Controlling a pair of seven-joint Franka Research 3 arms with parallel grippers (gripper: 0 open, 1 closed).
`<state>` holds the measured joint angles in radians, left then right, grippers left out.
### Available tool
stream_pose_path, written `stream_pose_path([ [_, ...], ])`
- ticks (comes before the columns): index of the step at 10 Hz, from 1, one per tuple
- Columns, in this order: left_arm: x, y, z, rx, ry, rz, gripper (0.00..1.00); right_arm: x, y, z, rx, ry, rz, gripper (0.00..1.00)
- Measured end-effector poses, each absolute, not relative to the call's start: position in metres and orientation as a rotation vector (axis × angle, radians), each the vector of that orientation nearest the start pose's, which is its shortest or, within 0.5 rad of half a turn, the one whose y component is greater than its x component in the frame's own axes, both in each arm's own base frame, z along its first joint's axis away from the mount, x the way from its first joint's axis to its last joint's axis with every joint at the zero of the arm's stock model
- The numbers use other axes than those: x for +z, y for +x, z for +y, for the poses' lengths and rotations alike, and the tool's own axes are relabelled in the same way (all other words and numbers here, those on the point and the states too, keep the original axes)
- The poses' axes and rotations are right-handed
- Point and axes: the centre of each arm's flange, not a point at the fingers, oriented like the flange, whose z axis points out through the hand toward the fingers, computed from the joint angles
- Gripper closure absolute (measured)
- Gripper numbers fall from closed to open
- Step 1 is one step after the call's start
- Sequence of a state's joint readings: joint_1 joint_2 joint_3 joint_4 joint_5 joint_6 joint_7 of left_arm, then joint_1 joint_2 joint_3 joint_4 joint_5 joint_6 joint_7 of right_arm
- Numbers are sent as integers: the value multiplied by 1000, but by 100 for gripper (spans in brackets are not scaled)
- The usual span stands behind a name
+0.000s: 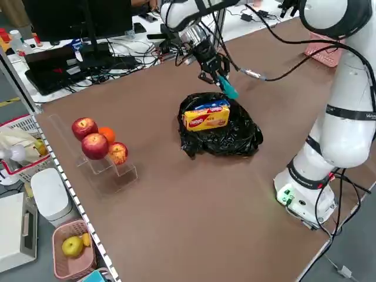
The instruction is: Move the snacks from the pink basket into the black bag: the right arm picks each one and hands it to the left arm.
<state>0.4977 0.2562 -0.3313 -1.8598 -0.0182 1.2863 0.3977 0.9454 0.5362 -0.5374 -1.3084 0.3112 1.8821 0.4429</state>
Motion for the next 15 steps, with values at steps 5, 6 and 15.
stream_pose_path([
  [5,293,491,99,1278,-3192,427,74,483,622,218,-82,-3087,-158,0],
  [6,283,490,98,1279,-3193,430,74,483,624,183,-81,-3087,-202,0],
  [15,311,528,98,1044,-3241,441,25,463,574,-18,90,-3027,-167,0],
])
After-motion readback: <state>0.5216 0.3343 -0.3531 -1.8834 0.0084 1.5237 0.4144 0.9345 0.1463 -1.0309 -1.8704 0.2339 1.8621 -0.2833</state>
